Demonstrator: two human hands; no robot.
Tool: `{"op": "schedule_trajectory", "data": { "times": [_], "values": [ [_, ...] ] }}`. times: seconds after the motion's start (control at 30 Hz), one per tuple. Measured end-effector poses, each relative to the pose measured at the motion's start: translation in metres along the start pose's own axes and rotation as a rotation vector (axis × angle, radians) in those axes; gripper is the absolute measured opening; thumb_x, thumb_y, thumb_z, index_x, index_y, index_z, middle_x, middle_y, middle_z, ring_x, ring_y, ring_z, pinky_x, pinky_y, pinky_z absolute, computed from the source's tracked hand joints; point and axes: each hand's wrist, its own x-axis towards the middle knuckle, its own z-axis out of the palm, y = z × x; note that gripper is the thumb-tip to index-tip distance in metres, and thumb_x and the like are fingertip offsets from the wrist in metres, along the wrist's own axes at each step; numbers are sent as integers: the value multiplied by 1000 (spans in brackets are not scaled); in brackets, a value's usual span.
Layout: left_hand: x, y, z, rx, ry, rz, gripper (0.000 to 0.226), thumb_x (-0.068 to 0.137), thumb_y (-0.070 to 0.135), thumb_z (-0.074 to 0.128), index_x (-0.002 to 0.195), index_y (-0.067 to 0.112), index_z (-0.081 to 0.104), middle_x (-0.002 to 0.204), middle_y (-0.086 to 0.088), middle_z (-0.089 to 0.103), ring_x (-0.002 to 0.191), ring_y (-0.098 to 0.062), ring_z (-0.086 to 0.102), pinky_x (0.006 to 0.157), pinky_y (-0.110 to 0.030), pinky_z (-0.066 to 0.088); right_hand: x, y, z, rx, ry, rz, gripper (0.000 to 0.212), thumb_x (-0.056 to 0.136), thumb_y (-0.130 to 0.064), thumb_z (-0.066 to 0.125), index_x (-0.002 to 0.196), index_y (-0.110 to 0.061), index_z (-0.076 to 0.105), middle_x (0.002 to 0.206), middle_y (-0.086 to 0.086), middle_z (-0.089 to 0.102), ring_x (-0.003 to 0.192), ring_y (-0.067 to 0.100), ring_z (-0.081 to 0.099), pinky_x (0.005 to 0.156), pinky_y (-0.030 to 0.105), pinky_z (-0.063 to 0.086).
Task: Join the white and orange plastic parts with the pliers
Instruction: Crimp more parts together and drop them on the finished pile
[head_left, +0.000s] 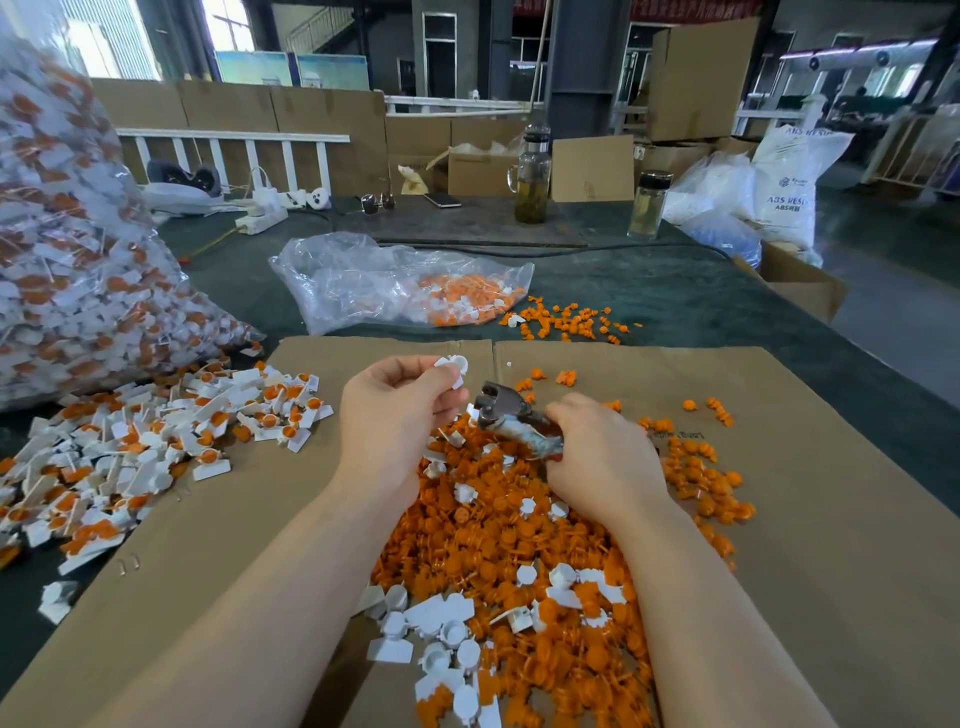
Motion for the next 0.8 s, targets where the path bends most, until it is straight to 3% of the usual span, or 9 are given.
{"op": "schedule_trajectory", "data": {
  "times": [0.1,0.23,0.37,0.53,0.7,0.8],
  "values": [
    [-1,0,1,2,-5,-3,4,86,6,73,87,10,71,76,-6,75,71,-15,74,63,-21,59,1,1,2,-36,3,16,30,79,-19,69,109,-24,62,87,-12,42,79,13,51,59,25,38],
    [-2,0,2,-1,-14,-7,4,87,6,72,89,9,71,78,-7,76,70,-15,74,64,-20,60,0,-1,3,-73,6,63,21,82,-24,68,101,-23,59,87,-10,49,74,13,46,58,26,36],
    [-1,0,2,7,-20,-11,5,87,7,72,92,8,71,82,-8,76,71,-14,74,64,-20,59,1,-2,1,-67,71,91,25,82,-27,70,105,-23,61,96,-6,57,71,12,49,57,25,40],
    [-1,-1,2,20,-26,-11,6,87,8,73,93,7,72,84,-10,76,72,-14,74,65,-21,60,0,-2,1,-100,40,116,16,83,-22,66,98,-23,60,88,-5,61,74,17,57,62,29,44],
    [-1,-2,2,28,-38,-14,4,87,8,73,91,8,71,82,-8,76,73,-15,75,63,-19,59,-1,-3,0,-79,22,103,15,82,-24,66,95,-24,58,79,-9,50,69,13,48,52,25,35],
    [-1,-2,2,17,-45,-33,4,87,7,73,90,9,71,81,-8,76,75,-17,75,64,-21,59,1,-2,-3,38,3,153,15,83,-29,65,96,-25,58,80,-9,56,69,11,53,52,25,40]
  ]
}}
